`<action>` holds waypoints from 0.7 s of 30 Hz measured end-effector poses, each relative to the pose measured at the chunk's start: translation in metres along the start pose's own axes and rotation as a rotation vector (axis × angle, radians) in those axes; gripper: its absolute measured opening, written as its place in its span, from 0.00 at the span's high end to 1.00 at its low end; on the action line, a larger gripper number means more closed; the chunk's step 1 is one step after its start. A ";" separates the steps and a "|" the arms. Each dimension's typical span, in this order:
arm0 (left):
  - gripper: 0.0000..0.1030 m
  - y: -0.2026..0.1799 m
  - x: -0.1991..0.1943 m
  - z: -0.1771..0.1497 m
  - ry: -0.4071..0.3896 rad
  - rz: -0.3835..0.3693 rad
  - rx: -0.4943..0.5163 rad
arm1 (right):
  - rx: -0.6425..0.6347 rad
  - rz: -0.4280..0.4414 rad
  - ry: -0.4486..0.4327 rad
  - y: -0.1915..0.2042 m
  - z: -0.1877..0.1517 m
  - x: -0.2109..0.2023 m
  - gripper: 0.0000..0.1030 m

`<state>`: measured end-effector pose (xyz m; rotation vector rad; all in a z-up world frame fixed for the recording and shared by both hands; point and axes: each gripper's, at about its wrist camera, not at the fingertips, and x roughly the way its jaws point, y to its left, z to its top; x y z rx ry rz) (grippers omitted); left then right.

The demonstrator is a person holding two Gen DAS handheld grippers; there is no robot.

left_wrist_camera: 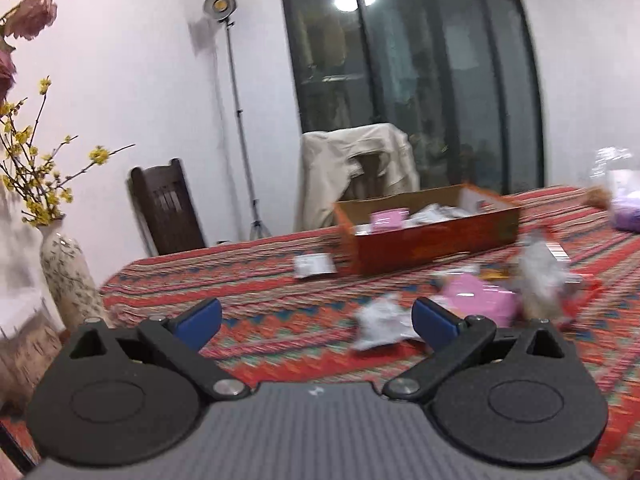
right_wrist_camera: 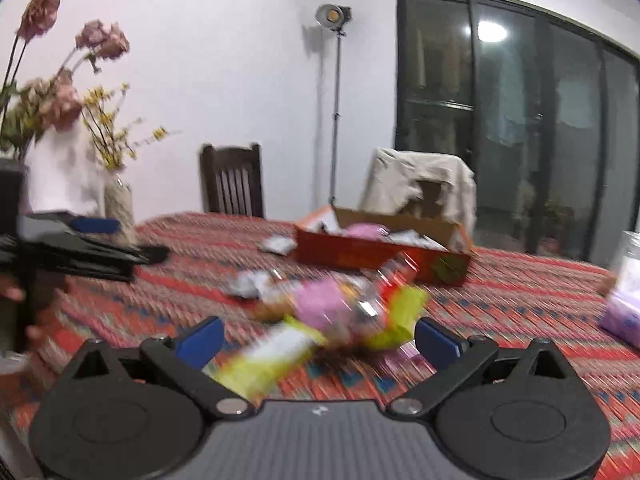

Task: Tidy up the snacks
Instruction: 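Grasp a white packet with the left tool while the right tool grasps another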

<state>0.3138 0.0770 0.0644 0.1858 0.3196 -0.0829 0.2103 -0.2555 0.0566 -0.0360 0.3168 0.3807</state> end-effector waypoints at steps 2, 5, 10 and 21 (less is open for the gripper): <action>0.00 0.016 0.018 0.002 0.011 0.043 -0.006 | 0.010 0.062 0.001 0.012 0.017 0.029 0.02; 0.00 0.040 0.047 0.008 0.038 0.052 -0.041 | -0.010 0.092 0.029 0.035 0.038 0.090 0.07; 0.00 0.066 0.108 0.019 0.121 -0.061 -0.103 | 0.098 0.082 0.171 0.047 0.046 0.210 0.22; 0.03 0.081 0.217 0.026 0.254 -0.050 -0.166 | -0.020 -0.028 0.348 0.064 0.022 0.301 0.56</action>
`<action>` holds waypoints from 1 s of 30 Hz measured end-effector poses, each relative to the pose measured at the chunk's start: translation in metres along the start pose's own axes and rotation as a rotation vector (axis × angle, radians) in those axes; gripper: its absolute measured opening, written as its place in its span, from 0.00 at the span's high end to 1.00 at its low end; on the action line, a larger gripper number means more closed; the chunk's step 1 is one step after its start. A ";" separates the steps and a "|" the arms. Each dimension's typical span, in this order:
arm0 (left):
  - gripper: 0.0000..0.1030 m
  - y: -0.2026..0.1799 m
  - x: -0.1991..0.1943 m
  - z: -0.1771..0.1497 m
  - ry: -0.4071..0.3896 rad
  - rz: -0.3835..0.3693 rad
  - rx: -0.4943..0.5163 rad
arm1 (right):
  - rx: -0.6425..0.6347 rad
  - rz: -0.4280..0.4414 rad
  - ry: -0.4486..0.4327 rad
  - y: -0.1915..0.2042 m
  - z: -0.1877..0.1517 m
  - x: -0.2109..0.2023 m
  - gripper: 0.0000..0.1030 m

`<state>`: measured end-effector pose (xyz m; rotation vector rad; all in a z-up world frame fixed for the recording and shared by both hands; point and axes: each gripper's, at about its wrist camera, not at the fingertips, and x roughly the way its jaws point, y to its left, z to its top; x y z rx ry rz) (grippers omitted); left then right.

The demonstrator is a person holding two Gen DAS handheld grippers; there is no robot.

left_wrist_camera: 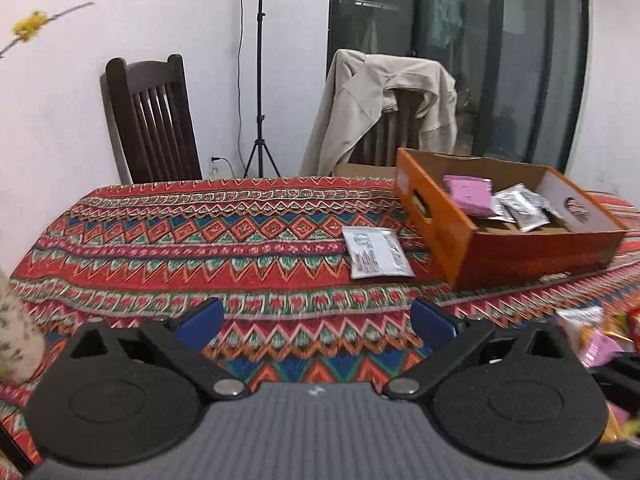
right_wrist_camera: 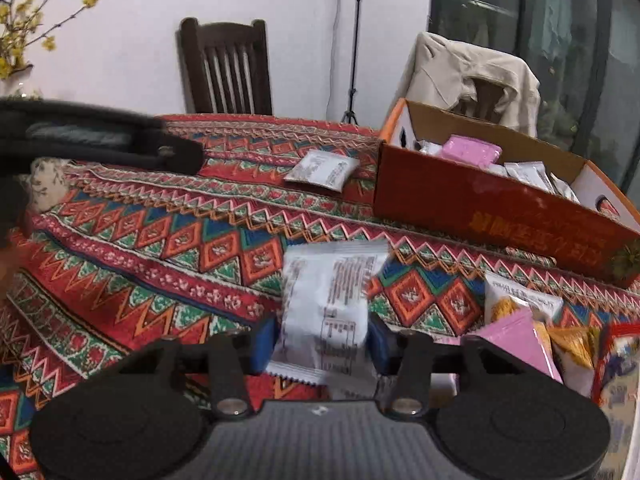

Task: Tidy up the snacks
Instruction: 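Grasp a white packet with the left tool while the right tool grasps another, then carry both white packets into the cardboard box with both tools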

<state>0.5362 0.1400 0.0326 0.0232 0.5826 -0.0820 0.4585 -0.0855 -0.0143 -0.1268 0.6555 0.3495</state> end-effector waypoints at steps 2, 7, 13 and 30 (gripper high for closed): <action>0.04 -0.009 0.021 0.005 0.001 0.017 0.025 | -0.026 0.005 -0.037 -0.007 0.004 -0.010 0.58; 0.10 -0.037 0.080 0.029 -0.015 0.013 0.082 | -0.053 0.038 -0.136 -0.047 0.028 -0.069 0.58; 0.12 -0.064 0.134 0.041 0.040 0.019 0.209 | -0.073 0.030 -0.216 -0.110 0.064 -0.144 0.57; 0.63 -0.036 0.092 0.029 -0.160 0.264 0.196 | -0.113 0.025 -0.167 -0.186 0.088 -0.289 0.57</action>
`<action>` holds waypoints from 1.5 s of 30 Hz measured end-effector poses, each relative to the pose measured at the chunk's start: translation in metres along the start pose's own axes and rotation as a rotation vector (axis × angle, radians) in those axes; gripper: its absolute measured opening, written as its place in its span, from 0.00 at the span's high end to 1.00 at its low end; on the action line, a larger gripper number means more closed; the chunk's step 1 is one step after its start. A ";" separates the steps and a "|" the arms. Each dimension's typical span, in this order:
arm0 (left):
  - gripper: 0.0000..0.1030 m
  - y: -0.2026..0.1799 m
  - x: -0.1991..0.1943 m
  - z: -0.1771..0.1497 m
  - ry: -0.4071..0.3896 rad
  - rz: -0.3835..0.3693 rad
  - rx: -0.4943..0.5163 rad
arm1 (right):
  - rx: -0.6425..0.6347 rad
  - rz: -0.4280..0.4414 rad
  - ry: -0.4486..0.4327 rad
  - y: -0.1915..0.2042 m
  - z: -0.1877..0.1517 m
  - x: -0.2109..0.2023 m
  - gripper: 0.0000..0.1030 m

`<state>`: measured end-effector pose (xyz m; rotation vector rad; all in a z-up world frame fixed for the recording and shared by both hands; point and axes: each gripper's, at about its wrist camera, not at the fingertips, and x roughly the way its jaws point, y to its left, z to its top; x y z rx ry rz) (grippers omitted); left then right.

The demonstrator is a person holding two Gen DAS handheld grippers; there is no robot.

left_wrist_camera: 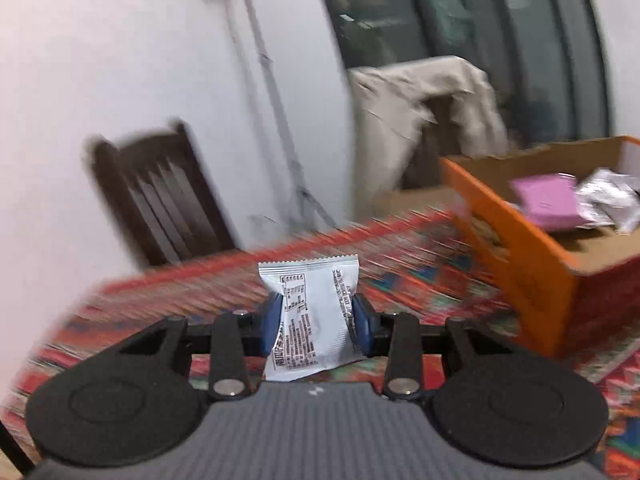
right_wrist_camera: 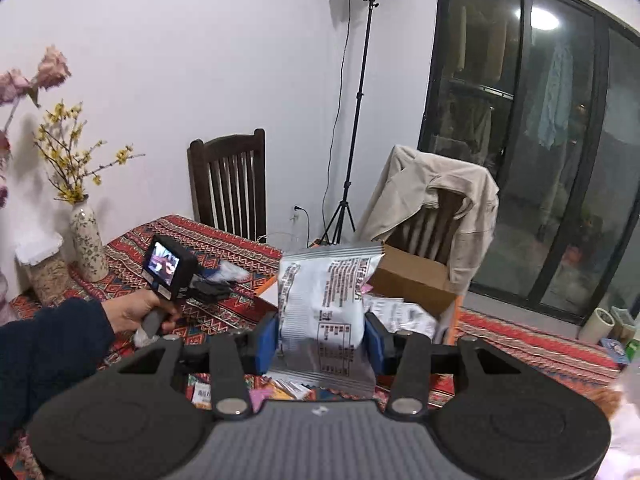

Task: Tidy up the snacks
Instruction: 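Carry both white packets into the cardboard box with both tools, then open both tools to drop the white packets into the box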

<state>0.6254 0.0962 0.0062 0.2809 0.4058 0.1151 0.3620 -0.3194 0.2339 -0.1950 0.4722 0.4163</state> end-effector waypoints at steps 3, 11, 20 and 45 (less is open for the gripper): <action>0.63 0.012 -0.014 0.009 0.042 0.026 -0.075 | -0.020 -0.010 0.000 -0.010 0.007 -0.037 0.57; 0.62 0.019 -0.142 0.048 0.002 -0.163 -0.222 | -0.032 0.013 -0.012 -0.045 -0.012 -0.079 0.57; 0.62 -0.007 -0.228 0.143 -0.046 -0.249 -0.065 | 0.017 -0.001 0.038 -0.095 0.009 -0.041 0.57; 0.52 -0.152 0.036 0.073 0.256 -0.304 0.017 | 0.124 -0.106 0.388 -0.138 -0.054 0.376 0.51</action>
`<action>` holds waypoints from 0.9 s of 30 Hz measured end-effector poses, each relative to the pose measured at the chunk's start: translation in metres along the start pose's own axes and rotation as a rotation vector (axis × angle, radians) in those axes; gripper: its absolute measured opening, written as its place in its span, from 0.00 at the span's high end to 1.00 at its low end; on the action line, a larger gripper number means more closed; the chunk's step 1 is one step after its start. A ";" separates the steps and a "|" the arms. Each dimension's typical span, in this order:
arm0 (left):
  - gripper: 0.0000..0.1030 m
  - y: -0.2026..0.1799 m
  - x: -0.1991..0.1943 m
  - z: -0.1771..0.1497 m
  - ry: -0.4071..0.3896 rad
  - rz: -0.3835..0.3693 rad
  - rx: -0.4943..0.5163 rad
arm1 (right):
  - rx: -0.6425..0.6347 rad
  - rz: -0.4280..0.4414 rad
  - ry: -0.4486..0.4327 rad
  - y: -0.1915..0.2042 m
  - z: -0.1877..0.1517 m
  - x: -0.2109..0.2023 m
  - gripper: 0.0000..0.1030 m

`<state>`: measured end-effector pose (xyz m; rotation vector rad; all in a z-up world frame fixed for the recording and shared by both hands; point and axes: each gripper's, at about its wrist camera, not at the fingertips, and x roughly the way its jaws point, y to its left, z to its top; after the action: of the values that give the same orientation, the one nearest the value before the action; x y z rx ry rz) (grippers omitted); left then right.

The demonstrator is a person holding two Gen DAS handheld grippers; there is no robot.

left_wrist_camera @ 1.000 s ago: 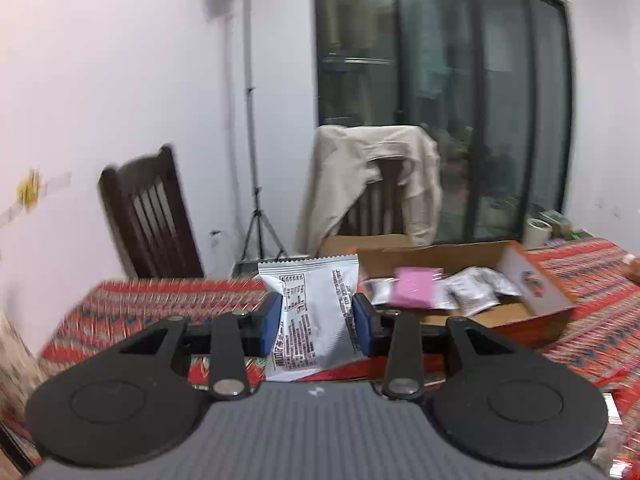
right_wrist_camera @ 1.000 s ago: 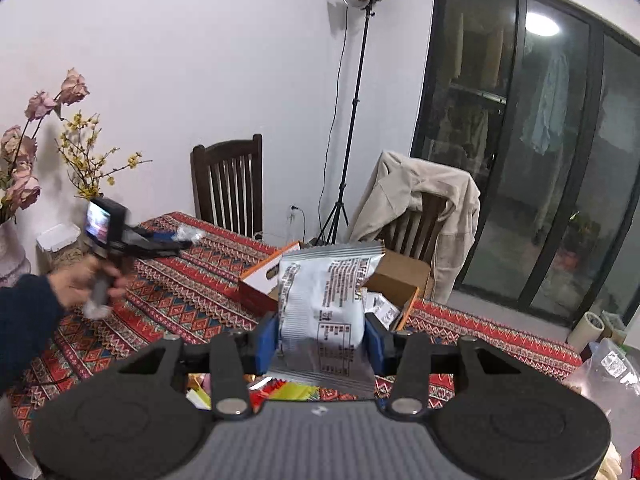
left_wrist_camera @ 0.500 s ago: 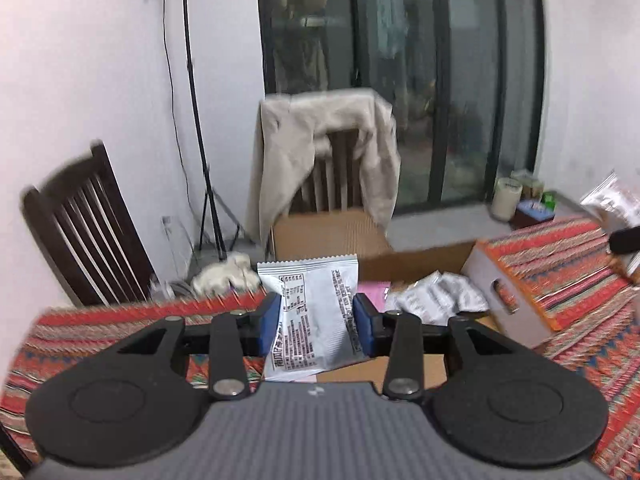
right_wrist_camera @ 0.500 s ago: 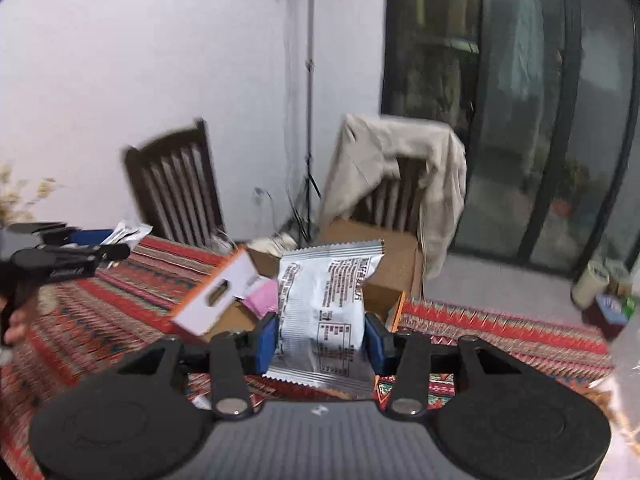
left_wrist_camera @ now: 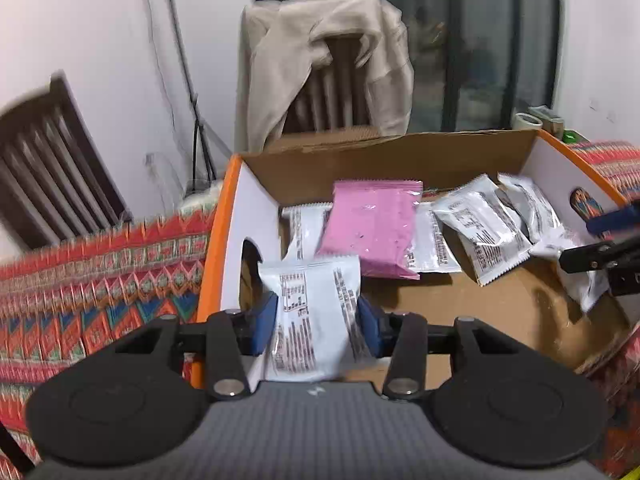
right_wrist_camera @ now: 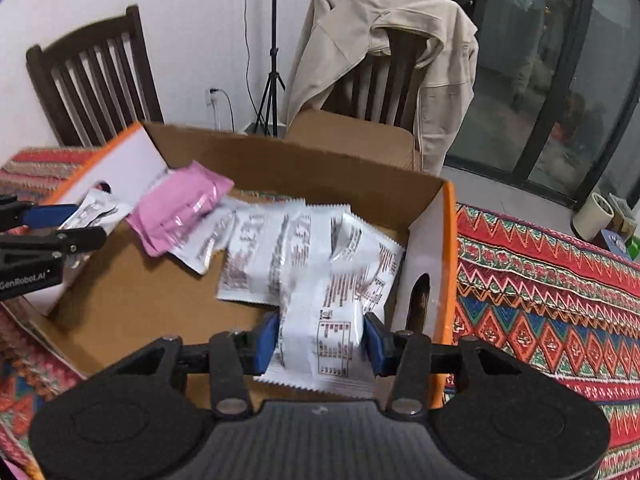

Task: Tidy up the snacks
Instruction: 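Open both tools to drop the white packets into the box, then withdraw both tools from the box back toward the snack pile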

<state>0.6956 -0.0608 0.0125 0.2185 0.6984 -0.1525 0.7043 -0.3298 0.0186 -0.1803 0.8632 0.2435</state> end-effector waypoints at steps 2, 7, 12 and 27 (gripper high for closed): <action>0.52 -0.004 -0.003 -0.005 0.009 -0.010 0.032 | -0.058 -0.011 -0.030 0.004 -0.009 0.000 0.43; 0.54 -0.005 -0.004 -0.005 0.022 0.003 0.019 | -0.112 -0.018 -0.061 0.009 -0.015 -0.001 0.36; 0.56 -0.008 -0.012 -0.006 0.048 -0.006 -0.008 | -0.117 -0.022 -0.061 0.008 -0.015 -0.002 0.36; 0.18 -0.011 -0.189 0.007 -0.203 -0.021 0.018 | 0.058 0.021 -0.141 0.017 -0.024 -0.143 0.13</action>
<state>0.5545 -0.0609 0.1393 0.2096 0.4974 -0.1981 0.5927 -0.3390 0.1126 -0.0985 0.7321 0.2478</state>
